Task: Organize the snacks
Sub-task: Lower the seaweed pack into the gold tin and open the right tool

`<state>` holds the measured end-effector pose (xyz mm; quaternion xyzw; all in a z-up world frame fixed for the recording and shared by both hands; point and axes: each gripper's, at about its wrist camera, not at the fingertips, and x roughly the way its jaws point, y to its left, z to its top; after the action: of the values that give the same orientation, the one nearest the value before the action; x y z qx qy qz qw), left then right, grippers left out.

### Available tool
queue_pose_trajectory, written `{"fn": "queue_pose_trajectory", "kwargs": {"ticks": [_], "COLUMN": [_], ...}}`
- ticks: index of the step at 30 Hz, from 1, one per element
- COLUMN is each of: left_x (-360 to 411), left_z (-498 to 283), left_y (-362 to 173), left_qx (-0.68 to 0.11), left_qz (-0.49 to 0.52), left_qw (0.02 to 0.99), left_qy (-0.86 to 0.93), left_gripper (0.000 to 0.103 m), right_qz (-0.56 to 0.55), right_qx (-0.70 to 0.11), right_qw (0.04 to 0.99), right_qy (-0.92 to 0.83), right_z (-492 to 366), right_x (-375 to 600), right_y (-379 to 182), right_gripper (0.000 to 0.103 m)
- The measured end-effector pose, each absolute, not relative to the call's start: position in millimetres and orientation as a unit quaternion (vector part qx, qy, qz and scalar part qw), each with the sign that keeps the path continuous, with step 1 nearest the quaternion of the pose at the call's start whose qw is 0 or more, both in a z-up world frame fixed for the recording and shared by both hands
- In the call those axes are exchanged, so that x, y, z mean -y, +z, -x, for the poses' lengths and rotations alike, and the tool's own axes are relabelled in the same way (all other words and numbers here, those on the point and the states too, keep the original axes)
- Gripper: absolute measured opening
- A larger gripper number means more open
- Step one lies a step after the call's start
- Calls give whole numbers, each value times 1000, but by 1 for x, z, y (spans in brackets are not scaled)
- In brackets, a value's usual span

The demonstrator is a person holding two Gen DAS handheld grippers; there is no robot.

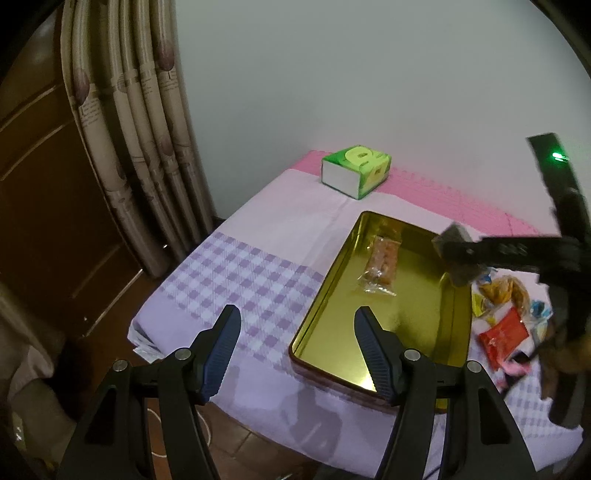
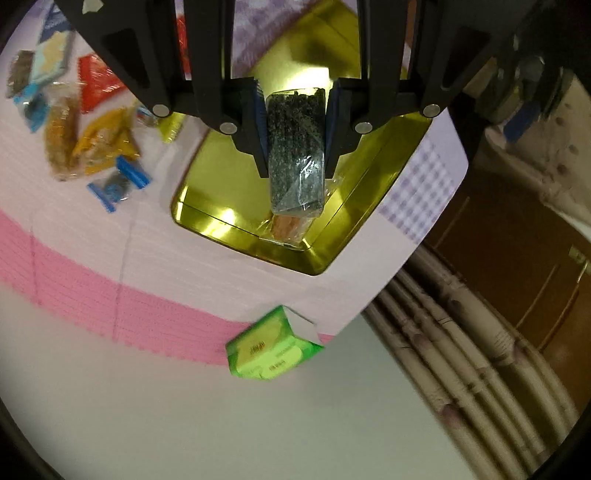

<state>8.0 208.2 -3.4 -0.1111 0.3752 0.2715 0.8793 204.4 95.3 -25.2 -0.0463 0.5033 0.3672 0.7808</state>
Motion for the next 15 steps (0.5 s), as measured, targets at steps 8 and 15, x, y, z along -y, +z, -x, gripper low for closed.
{"fn": "queue_pose_trajectory", "kwargs": {"ticks": [8,15], "left_x": [-211,-214], "left_z": [-15,-19], "left_y": [-10,-16], "left_qx": [-391,-405], "left_qz": [109,109], "left_qw": [872,867], "left_qy": [273,270], "left_gripper": [65,66], "right_qz": [32,36], "right_qx": [-536,-542], "right_qw": [781,784], "right_qy": [320,301], "right_z": [-233,-241], "right_x": [-113,-118], "right_y": [-57,-69], "right_gripper": [24,24]}}
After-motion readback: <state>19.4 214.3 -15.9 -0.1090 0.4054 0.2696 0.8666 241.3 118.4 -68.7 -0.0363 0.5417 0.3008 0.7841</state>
